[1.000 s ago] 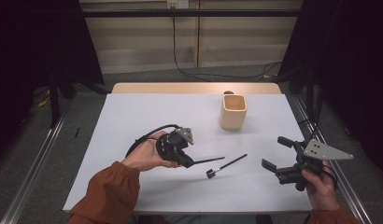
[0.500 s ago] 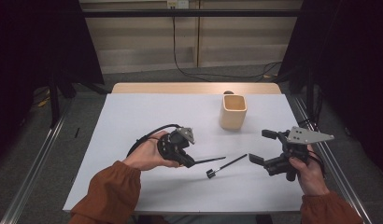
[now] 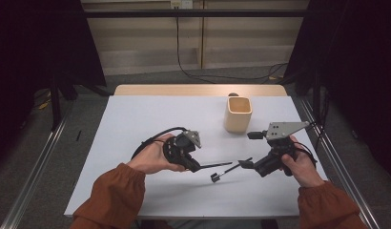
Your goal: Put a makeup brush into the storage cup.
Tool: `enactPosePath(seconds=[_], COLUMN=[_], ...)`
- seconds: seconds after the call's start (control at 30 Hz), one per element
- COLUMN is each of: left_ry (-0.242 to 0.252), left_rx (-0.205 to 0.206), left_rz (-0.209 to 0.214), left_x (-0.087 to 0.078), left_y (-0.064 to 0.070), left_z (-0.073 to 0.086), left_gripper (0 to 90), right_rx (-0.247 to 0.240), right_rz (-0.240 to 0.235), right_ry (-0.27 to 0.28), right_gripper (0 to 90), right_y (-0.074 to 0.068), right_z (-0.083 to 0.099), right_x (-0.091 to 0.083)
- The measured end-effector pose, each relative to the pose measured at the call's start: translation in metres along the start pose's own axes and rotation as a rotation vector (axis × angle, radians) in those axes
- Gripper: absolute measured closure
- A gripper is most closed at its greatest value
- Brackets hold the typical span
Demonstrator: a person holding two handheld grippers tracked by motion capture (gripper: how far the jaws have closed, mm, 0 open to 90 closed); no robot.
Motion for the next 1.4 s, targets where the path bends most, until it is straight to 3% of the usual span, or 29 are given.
enactPosePath(seconds=[0.2,0.47,0.67,0.8,1.0,1.2,1.4], left_ry=[-0.007,-0.011,-0.020,-0.026,-0.036,-0.035,-0.044], left_rx=[0.007,0.017,0.030,0.026,0.030,0.027,0.037], left_rz=[0.002,0.004,0.006,0.009,0.008,0.007,0.014], left_x=[0.001,0.000,0.000,0.002,0.002,0.004,0.005], left_y=[0.001,0.002,0.003,0.003,0.003,0.003,0.004], left_z=[-0.003,-0.007,-0.009,-0.009,-0.010,-0.010,-0.011], left_gripper=[83.7,83.7,83.7,83.6,83.7,83.7,83.7], right_rx=[-0.045,-0.064,-0.124,-0.166,-0.216,-0.225,-0.241], right_rz=[-0.032,-0.136,-0.165,-0.229,-0.244,-0.273,-0.288], right_ry=[-0.093,-0.200,-0.323,-0.376,-0.446,-0.536,-0.602], right_gripper=[1.2,1.3,1.6,1.8,2.6,11.7,28.2], right_y=[0.001,-0.004,-0.006,-0.005,-0.008,-0.009,-0.009], right_z=[-0.008,-0.022,-0.028,-0.030,-0.029,-0.024,-0.022], right_x=[0.010,0.020,0.028,0.033,0.043,0.054,0.060])
Point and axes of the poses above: each handheld gripper's, and its own axes: x roughly forward along the jaws, z roughly out of its underside, y roughly to its right, the point moved 1 cm from there along x, roughly forward along the jaws, and after that the axes turned 2 degrees about -x, right-handed, at the moved point
